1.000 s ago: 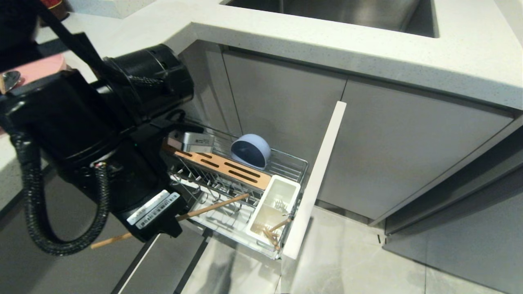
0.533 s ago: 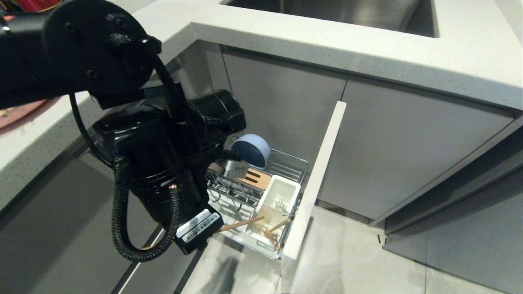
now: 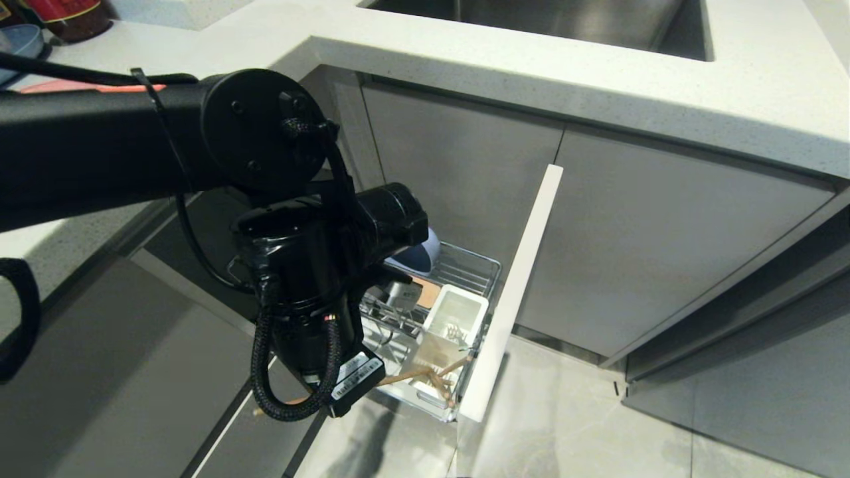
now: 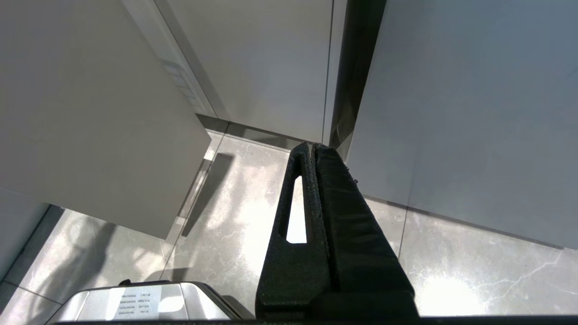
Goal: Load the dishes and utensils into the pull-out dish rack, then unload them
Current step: Pick up the chopsticks and place it in the cupboard
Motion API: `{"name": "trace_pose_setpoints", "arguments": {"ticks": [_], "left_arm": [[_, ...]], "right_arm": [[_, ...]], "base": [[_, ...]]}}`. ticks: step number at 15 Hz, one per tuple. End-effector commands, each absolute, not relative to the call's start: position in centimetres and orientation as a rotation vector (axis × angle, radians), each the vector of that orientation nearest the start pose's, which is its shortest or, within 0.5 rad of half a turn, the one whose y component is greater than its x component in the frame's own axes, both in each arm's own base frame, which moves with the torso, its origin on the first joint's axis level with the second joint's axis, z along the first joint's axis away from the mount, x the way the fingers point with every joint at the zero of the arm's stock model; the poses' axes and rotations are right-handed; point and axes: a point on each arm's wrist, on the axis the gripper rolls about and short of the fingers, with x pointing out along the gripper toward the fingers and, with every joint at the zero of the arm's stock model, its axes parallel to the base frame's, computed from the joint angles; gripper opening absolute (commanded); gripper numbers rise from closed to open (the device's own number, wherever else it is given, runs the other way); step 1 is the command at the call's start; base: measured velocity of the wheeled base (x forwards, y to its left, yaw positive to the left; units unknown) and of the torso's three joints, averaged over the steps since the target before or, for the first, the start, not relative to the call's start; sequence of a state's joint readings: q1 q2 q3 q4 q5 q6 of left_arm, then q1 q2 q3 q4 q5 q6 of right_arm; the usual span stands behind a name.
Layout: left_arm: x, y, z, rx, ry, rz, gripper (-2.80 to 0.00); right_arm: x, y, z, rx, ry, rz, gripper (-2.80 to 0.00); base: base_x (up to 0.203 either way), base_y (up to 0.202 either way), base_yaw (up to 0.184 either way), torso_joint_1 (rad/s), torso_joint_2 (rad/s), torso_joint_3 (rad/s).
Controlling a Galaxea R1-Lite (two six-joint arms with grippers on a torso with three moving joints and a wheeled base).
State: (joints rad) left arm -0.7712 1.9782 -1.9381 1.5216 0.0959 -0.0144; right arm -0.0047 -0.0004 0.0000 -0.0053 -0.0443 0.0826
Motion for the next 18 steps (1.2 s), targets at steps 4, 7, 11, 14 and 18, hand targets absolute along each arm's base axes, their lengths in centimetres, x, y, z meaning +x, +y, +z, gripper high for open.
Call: {"name": "trace_pose_setpoints", "arguments": {"ticks": [4,7,11,14,18], "left_arm": [[23.4,-20.5,22.4,0.799,1.460,-0.478,-2.80],[23.8,-20.8,22.0,0.850,1.445,-0.545,-2.80],[24.2,-21.6,22.0,0.771,1.382,-0.615,-2.80],[24.9,-22.4,21.0,0.760,1.388,-0.622,-2.80],[25.9,-23.1,19.4,0.793,1.396,-0.588,-2.80]], "right_arm": [[-2.3,-0.1,7.6,0.083,-0.013,-0.049,-2.80],[-2.3,-0.1,7.6,0.083,-0.013,-0.049,-2.80],[-2.3,-0.1,7.6,0.083,-0.013,-0.049,-2.80],[-2.3,-0.1,7.6,0.083,-0.013,-0.049,-2.80],[-2.3,-0.1,7.6,0.083,-0.013,-0.049,-2.80]], "base": [[0.000,0.000,0.000,0.000,0.00,0.000],[0.000,0.000,0.000,0.000,0.00,0.000],[0.000,0.000,0.000,0.000,0.00,0.000],[0.000,0.000,0.000,0.000,0.00,0.000],[0.000,0.000,0.000,0.000,0.00,0.000]]}}
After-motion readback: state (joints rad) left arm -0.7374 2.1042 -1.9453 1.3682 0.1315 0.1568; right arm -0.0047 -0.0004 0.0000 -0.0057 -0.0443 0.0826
